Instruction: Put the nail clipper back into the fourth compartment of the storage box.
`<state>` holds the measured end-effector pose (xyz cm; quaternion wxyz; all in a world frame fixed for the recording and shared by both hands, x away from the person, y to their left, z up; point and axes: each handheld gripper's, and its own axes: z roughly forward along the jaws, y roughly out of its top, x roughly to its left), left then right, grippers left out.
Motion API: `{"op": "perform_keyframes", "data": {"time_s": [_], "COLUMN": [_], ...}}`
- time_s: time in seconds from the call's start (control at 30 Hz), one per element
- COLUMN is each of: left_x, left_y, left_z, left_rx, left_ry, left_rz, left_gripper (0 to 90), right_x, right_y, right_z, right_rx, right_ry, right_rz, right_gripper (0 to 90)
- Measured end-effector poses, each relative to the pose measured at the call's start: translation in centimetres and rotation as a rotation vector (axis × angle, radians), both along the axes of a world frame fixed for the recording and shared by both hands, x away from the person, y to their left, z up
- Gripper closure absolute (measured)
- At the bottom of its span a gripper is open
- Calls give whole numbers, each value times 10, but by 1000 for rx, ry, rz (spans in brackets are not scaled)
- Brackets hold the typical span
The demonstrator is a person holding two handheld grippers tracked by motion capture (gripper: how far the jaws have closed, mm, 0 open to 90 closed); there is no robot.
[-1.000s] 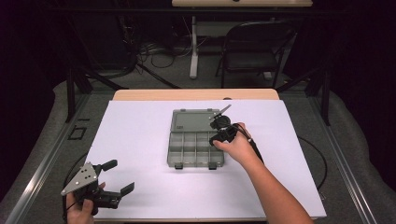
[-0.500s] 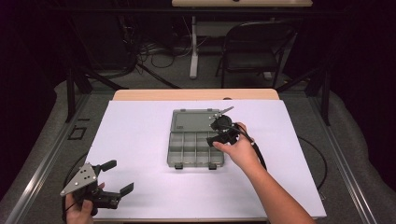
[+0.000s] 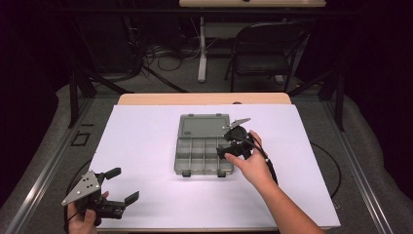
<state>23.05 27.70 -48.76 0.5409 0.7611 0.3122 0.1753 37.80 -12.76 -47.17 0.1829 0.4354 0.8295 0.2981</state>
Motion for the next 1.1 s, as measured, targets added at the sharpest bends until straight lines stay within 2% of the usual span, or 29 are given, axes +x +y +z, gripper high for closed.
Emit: {"op": "perform_keyframes", "data": {"time_s": [0.03,0.17,0.27,0.5,0.67,0.9,1.0,1.1], "left_x": [0,0,0,0,0,1,1,1], "left_y": [0,-1,-1,0,-1,0,0,0], "left_z": [0,0,0,0,0,0,0,0], "left_rx": [-1,2,4,-5,-6,-10,-9,-8], "left_ry": [-1,0,1,4,4,5,7,5], "left_rz": [0,4,1,1,2,2,1,2], "left_gripper": [3,3,3,3,3,3,3,3], "right_x": [-1,-8,-16,-37,-57,-85,-97,-108], "right_y": [-1,-9,-13,-24,-33,-46,-51,-56], "right_z": [-1,0,1,2,2,0,-2,-5], "right_rx": [10,52,51,137,174,162,178,179], "right_ry": [-14,-14,-39,-66,-122,-191,-189,-208], "right_rz": [-7,-14,5,17,25,27,31,35], "right_gripper": [186,148,132,127,115,112,113,113]}}
